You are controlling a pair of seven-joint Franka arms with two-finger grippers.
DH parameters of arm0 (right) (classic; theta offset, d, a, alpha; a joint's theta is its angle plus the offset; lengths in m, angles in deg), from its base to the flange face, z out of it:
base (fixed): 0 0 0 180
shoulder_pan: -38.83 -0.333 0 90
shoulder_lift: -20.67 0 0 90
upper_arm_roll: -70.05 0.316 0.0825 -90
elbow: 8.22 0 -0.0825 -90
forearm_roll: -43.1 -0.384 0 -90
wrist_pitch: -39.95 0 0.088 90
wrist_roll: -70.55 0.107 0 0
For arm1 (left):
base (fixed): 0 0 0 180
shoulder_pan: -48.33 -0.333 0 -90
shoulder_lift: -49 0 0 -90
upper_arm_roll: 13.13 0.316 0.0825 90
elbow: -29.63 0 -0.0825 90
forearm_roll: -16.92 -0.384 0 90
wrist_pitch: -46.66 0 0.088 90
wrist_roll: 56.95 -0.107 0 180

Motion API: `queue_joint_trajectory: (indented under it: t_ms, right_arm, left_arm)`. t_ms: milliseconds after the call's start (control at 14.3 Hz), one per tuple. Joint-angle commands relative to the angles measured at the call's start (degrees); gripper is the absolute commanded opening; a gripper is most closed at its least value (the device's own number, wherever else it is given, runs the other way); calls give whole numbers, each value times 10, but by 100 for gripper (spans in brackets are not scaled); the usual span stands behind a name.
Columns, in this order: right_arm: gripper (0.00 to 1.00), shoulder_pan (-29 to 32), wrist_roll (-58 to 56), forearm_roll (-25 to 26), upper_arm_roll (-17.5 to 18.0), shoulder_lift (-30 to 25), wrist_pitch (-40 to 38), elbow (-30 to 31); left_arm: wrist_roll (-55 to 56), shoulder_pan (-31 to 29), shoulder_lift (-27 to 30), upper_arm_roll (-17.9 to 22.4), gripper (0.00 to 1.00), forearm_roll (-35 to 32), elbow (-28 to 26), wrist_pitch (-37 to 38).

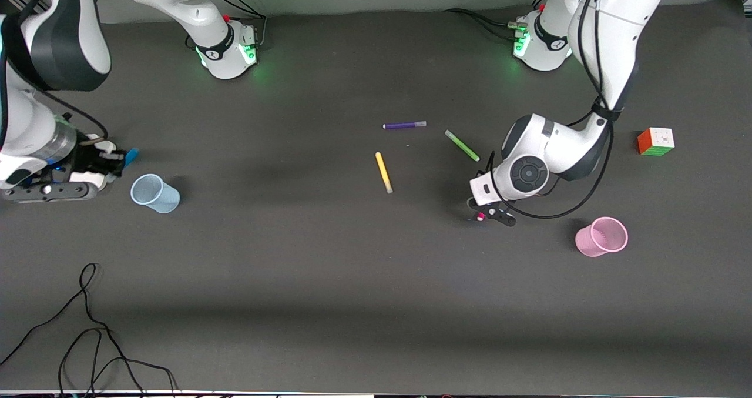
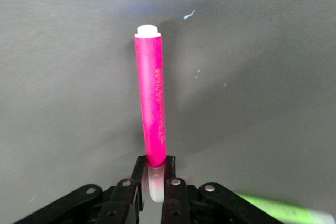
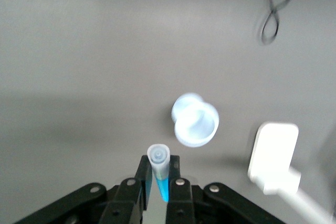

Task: Place pink and blue markers in matching cups
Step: 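Carry the blue marker over the blue cup while the left gripper carries pink, then lower the blue marker into the blue cup while the left gripper drops pink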

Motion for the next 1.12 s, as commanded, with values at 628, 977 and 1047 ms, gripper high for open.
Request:
queue_joint_trajectory:
  t_ms: [628, 977, 1047]
  right_arm:
    - [0, -7, -108, 15, -112, -42, 457, 338]
    - [0, -7, -108, 15, -125, -21, 508, 369]
    - [0, -7, -108, 15, -125, -20, 511, 372]
  left_arm:
    - [-80, -174, 26, 1, 0, -2, 317, 468]
    - [-77, -195, 5, 3, 0, -49, 334, 491]
    - [-75, -199, -8, 3, 0, -55, 346, 497]
